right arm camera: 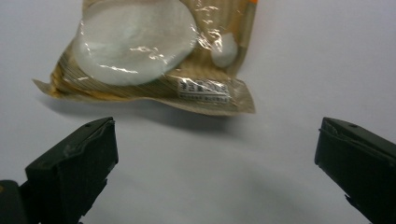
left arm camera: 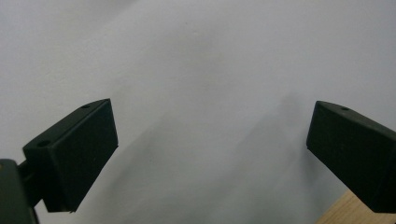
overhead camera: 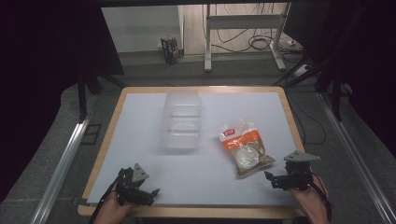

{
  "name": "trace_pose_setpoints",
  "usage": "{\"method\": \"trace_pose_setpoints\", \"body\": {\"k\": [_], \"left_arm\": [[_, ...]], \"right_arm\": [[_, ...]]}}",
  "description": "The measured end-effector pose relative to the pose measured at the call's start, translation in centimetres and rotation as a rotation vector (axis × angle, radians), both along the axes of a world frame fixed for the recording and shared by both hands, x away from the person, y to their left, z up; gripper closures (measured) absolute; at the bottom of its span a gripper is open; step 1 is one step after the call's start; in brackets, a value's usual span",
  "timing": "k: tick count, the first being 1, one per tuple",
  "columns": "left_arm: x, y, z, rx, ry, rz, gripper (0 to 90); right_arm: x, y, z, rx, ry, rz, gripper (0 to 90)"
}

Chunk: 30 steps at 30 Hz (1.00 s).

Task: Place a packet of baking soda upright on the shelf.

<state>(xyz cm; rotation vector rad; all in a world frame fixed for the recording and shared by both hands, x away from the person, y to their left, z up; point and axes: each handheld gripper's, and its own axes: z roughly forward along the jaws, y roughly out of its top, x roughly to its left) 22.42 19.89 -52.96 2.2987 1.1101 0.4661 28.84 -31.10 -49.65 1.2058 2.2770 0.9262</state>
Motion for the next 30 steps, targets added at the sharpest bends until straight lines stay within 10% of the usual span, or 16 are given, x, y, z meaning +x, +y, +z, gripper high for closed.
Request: {"method": "trace_pose_setpoints", "body": {"k": [9,30], "left_arm": [[0.2,1.5,0.2,-0.139,0.017,0.026,2.0],[0.1,1.1,0.2,-0.109,0.007,0.014,2.4]], "right_arm": [[0.9,-0.9,-0.3,0.069,-0.001,-0.010,0.0],[0.7,0.2,0.4,0.027,-0.020,-0.015,12.8]]}}
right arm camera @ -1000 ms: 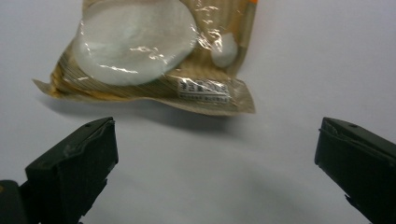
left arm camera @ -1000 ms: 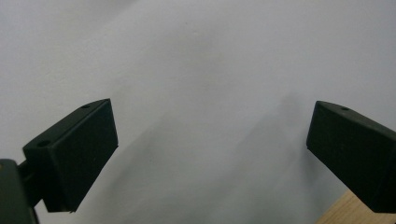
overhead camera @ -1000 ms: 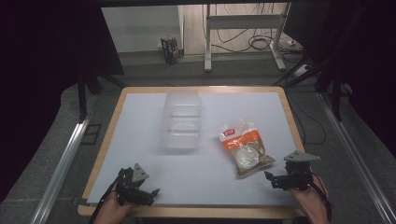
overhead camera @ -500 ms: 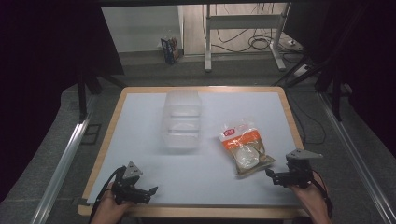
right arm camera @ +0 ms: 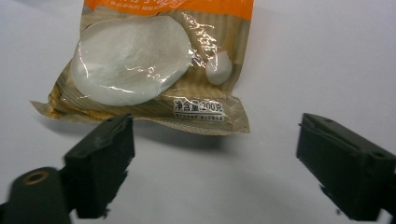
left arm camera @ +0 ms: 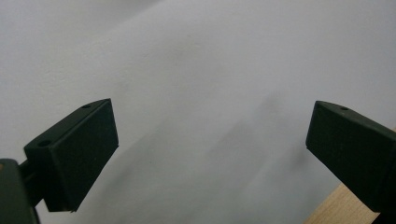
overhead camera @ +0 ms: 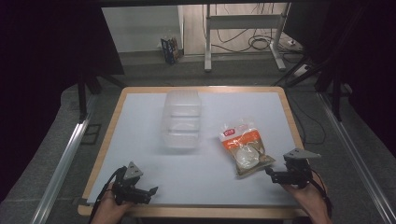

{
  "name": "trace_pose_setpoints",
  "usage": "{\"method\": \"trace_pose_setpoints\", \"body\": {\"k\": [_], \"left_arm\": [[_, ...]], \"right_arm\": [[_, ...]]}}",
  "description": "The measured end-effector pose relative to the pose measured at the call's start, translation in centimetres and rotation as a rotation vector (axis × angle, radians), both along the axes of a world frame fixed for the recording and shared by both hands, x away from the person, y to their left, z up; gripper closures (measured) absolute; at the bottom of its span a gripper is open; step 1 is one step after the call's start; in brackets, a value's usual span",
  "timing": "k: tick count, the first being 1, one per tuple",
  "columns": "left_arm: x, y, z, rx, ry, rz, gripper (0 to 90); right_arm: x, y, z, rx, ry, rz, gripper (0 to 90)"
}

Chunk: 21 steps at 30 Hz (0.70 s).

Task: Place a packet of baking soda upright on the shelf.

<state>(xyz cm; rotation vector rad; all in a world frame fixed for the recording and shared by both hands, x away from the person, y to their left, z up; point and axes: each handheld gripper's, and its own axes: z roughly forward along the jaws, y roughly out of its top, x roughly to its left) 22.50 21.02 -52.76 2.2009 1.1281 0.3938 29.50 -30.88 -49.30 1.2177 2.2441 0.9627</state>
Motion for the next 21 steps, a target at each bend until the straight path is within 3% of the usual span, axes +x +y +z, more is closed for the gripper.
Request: {"method": "trace_pose_setpoints", "body": {"k": [4,15,21], "left_arm": [[0.0,-0.1,0.0,0.007,-0.002,-0.002,2.5],[-0.1,-0.2,0.0,0.027,-0.004,-0.008,2.5],[0.0,-0.2,0.0,0.025,-0.004,0.000,2.6]], "right_arm": [[0.0,-0.1,0.3,0.023,0.035,-0.004,21.4],[0.4,0.0,1.1,-0.025,-0.011,-0.002,47.8],[0.8,0.2,1.3,-0.038,0.000,0.013,60.3]]}}
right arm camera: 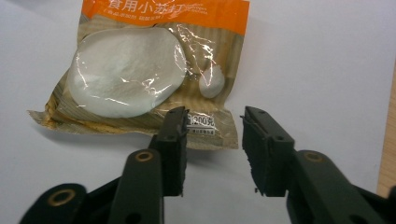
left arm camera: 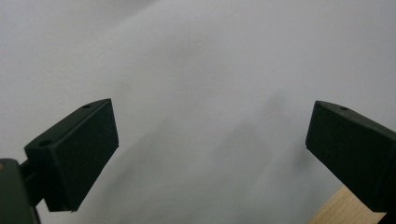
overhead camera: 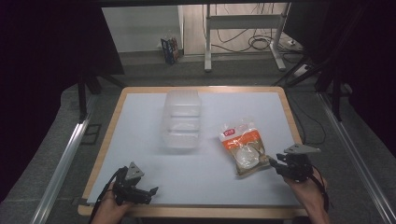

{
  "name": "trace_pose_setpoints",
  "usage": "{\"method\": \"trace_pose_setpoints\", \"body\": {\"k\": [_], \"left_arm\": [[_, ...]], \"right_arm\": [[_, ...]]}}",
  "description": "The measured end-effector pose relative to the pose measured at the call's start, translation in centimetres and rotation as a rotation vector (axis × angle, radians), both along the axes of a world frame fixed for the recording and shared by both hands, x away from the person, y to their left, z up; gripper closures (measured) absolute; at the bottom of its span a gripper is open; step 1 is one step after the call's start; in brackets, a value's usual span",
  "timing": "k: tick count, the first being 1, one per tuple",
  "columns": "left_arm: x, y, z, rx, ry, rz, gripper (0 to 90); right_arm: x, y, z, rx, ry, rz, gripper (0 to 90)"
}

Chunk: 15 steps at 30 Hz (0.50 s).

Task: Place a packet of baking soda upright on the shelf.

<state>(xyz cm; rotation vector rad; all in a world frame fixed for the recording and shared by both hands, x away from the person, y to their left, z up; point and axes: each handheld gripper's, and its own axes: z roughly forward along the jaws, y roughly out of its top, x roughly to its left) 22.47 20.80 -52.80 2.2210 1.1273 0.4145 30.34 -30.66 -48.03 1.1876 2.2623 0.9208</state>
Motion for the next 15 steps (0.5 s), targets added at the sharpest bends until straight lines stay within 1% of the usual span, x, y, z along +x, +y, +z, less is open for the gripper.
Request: {"method": "trace_pose_setpoints", "body": {"k": [3,8,11,15], "left_arm": [[0.0,0.0,0.0,0.002,0.000,0.004,2.5],[0.0,0.0,0.0,0.005,-0.001,0.001,2.5],[-0.1,-0.1,0.0,0.015,-0.006,-0.008,2.6],[-0.1,-0.3,0.0,0.018,-0.005,-0.012,2.7]], "right_arm": [[0.3,0.1,0.1,-0.006,0.002,0.000,66.6],[0.9,0.1,0.1,-0.001,0.003,0.011,80.9],[1.3,0.0,0.1,-0.006,0.017,0.022,87.8],[1.9,-0.1,-0.1,-0.006,0.036,0.023,88.4]]}}
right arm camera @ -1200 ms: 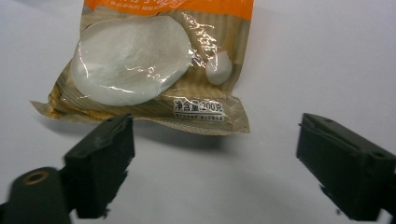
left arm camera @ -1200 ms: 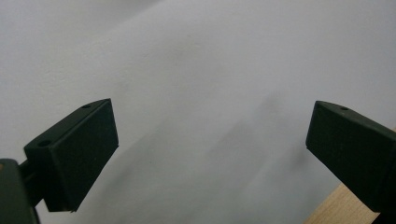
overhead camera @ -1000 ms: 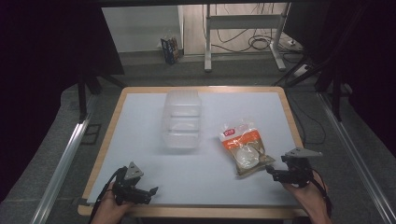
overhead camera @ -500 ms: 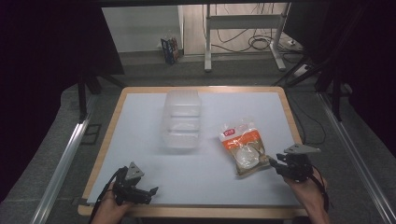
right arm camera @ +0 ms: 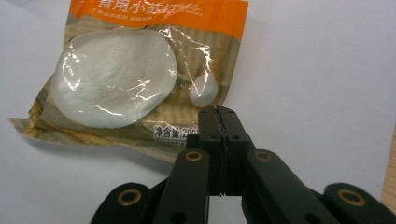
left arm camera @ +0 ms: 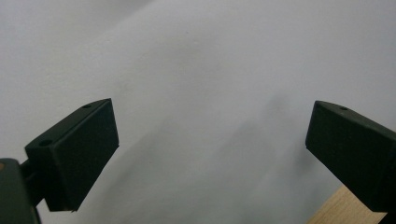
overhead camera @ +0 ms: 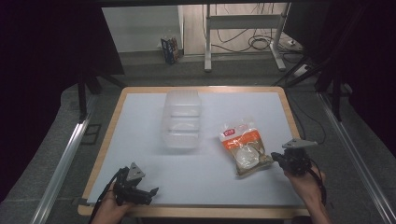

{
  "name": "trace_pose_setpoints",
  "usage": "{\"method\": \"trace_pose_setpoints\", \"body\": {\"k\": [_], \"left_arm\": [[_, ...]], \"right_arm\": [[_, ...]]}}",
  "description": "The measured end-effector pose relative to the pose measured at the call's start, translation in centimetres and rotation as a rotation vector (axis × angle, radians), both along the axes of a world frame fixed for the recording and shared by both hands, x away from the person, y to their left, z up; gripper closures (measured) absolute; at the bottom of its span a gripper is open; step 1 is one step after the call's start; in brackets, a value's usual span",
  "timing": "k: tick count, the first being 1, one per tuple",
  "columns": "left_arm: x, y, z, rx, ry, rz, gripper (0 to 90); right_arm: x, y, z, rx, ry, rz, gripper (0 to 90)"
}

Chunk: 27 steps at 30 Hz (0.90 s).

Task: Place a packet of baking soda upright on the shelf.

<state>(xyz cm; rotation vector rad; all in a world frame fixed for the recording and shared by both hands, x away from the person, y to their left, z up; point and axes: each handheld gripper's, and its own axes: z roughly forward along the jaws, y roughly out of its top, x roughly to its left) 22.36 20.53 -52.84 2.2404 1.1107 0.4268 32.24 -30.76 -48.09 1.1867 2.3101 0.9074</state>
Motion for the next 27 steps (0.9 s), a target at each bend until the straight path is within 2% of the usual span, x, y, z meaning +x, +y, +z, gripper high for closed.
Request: {"method": "trace_pose_setpoints", "body": {"k": [3,8,11,15,17,23,27], "left_arm": [[0.0,0.0,0.0,0.003,-0.001,-0.003,2.8],[0.0,-0.1,0.0,0.009,0.000,-0.009,2.9],[0.0,-0.1,0.0,0.008,0.003,-0.007,2.9],[0.0,-0.1,0.0,0.011,0.003,-0.007,3.1],[0.0,-0.1,0.0,0.012,0.003,-0.009,3.1],[0.0,-0.2,0.0,0.018,-0.001,-0.012,3.1],[-0.1,-0.2,-0.1,0.022,-0.003,-0.012,3.1]], "right_arm": [[0.7,0.2,-0.1,-0.004,0.009,0.006,88.5],[1.9,0.5,-0.6,-0.036,0.012,0.020,88.4],[2.7,0.3,-1.0,-0.053,0.020,0.009,88.3],[3.6,-0.4,-1.6,-0.045,0.040,-0.013,88.3],[3.7,-0.6,-1.9,-0.032,0.063,-0.015,88.2],[3.8,-0.3,-2.5,-0.051,0.103,0.008,88.2],[3.7,-0.3,-2.7,-0.044,0.114,0.003,88.3]]}}
